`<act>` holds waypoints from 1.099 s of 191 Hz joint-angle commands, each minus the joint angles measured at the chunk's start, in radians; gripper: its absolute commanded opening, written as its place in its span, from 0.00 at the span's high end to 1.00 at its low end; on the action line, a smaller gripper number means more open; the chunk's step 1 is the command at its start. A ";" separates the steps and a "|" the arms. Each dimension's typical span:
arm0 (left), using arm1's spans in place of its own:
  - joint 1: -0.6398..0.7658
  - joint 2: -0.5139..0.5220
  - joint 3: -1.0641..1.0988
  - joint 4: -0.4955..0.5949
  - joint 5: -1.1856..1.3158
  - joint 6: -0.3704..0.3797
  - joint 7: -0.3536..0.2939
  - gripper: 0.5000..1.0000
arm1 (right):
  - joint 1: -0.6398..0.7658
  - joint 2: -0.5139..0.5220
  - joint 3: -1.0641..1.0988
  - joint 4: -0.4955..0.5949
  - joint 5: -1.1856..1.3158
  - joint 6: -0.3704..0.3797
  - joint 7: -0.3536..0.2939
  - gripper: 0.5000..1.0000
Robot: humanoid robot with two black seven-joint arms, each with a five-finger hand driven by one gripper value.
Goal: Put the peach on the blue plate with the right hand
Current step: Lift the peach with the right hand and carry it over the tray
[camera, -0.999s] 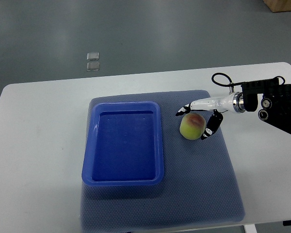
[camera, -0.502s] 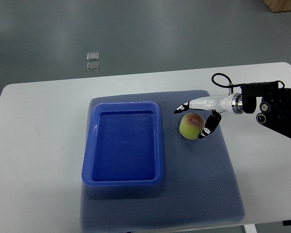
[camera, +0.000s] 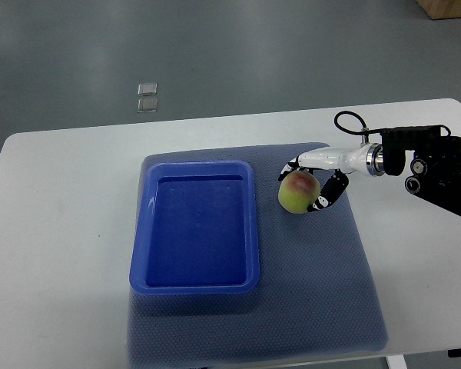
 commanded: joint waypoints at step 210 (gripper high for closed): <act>0.000 0.000 0.000 0.000 0.000 -0.001 0.000 0.00 | 0.074 0.467 -0.022 -0.169 0.016 -0.080 0.050 0.76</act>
